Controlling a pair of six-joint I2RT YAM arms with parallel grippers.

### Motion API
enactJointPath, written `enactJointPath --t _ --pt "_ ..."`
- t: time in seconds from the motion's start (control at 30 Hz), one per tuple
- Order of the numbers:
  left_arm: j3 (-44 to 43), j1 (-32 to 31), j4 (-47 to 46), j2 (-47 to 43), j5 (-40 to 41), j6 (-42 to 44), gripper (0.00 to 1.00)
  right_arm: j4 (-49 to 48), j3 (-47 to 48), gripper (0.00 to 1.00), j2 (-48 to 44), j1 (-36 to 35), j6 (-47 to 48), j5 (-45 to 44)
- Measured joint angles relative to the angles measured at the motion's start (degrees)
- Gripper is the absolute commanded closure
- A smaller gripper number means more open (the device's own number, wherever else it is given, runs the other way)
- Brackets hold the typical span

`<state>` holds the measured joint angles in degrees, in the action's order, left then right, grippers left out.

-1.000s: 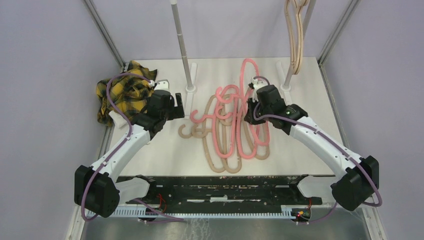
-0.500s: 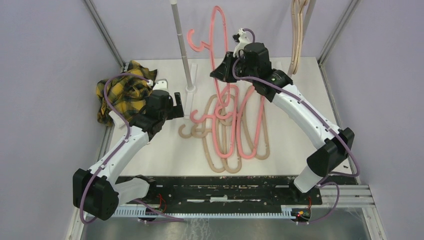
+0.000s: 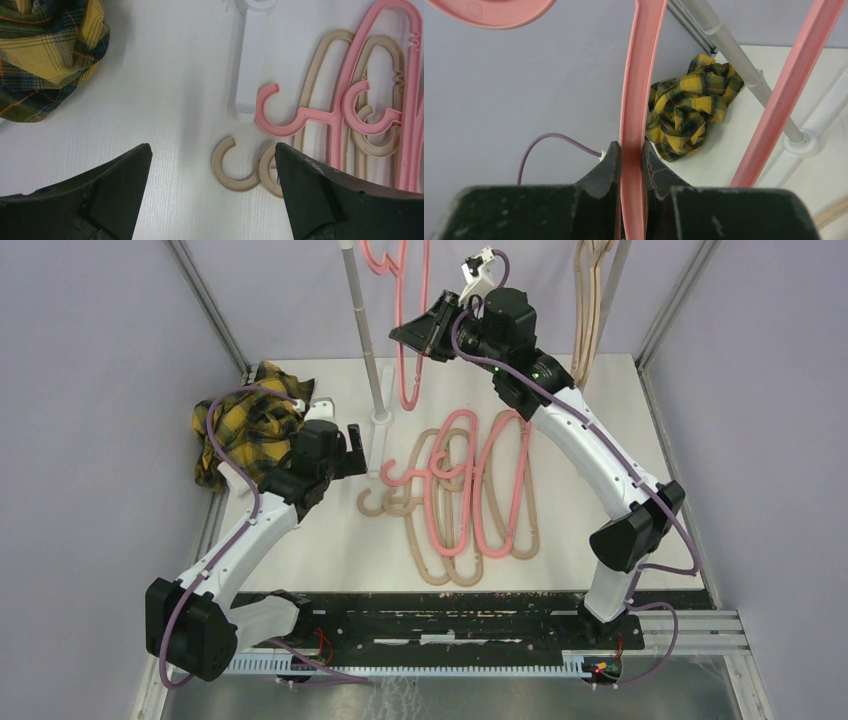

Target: Organize the hangers

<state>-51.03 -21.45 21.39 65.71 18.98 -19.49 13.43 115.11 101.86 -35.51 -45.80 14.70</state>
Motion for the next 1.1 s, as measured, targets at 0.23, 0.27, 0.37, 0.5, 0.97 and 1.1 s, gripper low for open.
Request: enactJointPath --t 0.23,0.27,0.37,0.5,0.97,1.1 --pt "0.0 0.0 0.0 -0.3 0.4 0.0 0.01 -1.2 7.3 0.93 7.8 -0.1 -7.3 -2.4" --pt "0.0 0.0 0.0 -0.4 0.4 0.0 0.01 -1.3 8.0 0.93 8.8 -0.1 -8.4 -2.9" --pt "0.0 0.0 0.0 -0.6 0.5 0.0 0.01 -1.4 9.6 0.93 11.3 -0.1 -10.8 -4.4" --pt "0.0 0.0 0.0 -0.7 0.5 0.0 0.01 -1.5 11.7 0.93 13.6 -0.1 -13.1 -6.1" --pt "0.0 0.0 0.9 -0.9 0.5 0.0 0.01 0.0 23.7 0.9 21.3 -0.1 -17.6 -9.4" --pt "0.0 0.0 0.9 -1.0 0.5 0.0 0.01 1.4 25.4 0.89 23.5 -0.1 -18.6 -9.4"
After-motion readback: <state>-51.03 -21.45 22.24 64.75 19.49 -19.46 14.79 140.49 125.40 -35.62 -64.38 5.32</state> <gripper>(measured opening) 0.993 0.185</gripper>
